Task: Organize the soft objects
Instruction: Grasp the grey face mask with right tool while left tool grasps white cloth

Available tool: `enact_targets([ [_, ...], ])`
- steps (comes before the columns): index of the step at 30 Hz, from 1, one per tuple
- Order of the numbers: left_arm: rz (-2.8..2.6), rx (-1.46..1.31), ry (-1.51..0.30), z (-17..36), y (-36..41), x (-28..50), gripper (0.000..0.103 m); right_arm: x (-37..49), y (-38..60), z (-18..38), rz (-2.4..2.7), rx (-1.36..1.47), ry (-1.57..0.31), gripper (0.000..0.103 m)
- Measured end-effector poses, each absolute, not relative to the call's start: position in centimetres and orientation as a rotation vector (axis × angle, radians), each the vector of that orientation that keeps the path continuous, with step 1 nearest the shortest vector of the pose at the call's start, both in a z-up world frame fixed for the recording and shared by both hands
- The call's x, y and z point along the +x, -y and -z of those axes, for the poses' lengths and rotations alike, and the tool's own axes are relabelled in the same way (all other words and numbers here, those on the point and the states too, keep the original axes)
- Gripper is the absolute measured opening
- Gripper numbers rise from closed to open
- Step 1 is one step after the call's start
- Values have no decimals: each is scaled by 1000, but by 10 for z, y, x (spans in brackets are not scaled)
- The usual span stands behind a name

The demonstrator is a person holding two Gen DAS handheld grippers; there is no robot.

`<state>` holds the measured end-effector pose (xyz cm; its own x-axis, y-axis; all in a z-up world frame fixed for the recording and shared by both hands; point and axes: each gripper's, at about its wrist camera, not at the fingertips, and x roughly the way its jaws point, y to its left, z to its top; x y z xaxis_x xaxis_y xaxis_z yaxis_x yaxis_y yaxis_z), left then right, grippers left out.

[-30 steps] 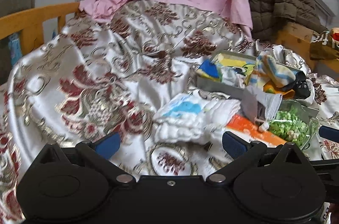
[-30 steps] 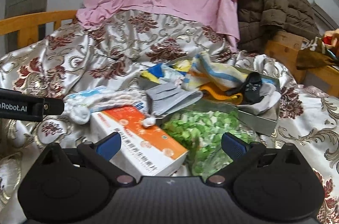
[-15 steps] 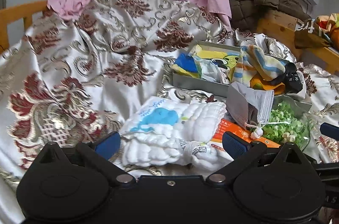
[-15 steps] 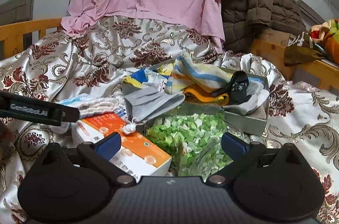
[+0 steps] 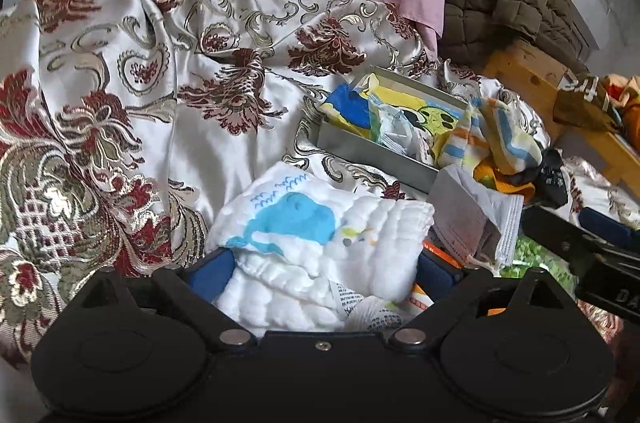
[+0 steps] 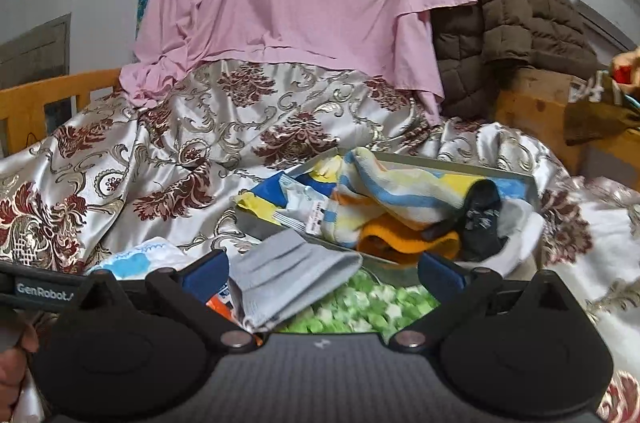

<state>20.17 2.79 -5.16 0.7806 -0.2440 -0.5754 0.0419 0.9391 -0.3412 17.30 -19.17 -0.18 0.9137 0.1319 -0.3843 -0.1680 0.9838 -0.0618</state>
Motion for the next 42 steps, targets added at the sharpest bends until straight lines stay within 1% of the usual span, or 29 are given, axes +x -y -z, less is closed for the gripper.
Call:
enact_targets([
  [5, 168, -330, -661, 55, -28, 204, 91, 195, 181, 3, -165, -147, -405, 103],
  [12, 188, -359, -658, 58, -32, 203, 90, 213, 169, 14, -177, -185, -479, 102],
  [16, 198, -375, -657, 59, -34, 202, 86, 216, 169, 19, -184, -169, -497, 102],
  [18, 201, -381, -657, 59, -34, 202, 84, 217, 169, 21, -183, -171, -501, 98],
  [20, 201, -389, -659, 59, -36, 202, 83, 217, 168, 23, -188, -176, -509, 91],
  [27, 197, -391, -657, 59, -36, 200, 82, 213, 163, 26, -205, -199, -503, 80],
  [28, 197, -394, -657, 59, -36, 200, 79, 212, 163, 25, -204, -203, -502, 79],
  [30, 180, -401, -662, 58, -38, 200, 68, 212, 161, 25, -210, -213, -500, 74],
  [31, 169, -394, -673, 58, -38, 201, 60, 211, 161, 25, -214, -217, -500, 70],
  [36, 169, -353, -677, 58, -34, 201, 54, 207, 155, 26, -226, -251, -499, 55],
  [39, 153, -313, -688, 58, -31, 202, 50, 207, 152, 28, -231, -271, -511, 41],
  [40, 148, -309, -689, 58, -31, 202, 48, 207, 151, 28, -228, -277, -512, 40],
  [42, 142, -311, -694, 58, -32, 202, 47, 207, 151, 29, -224, -285, -509, 32],
])
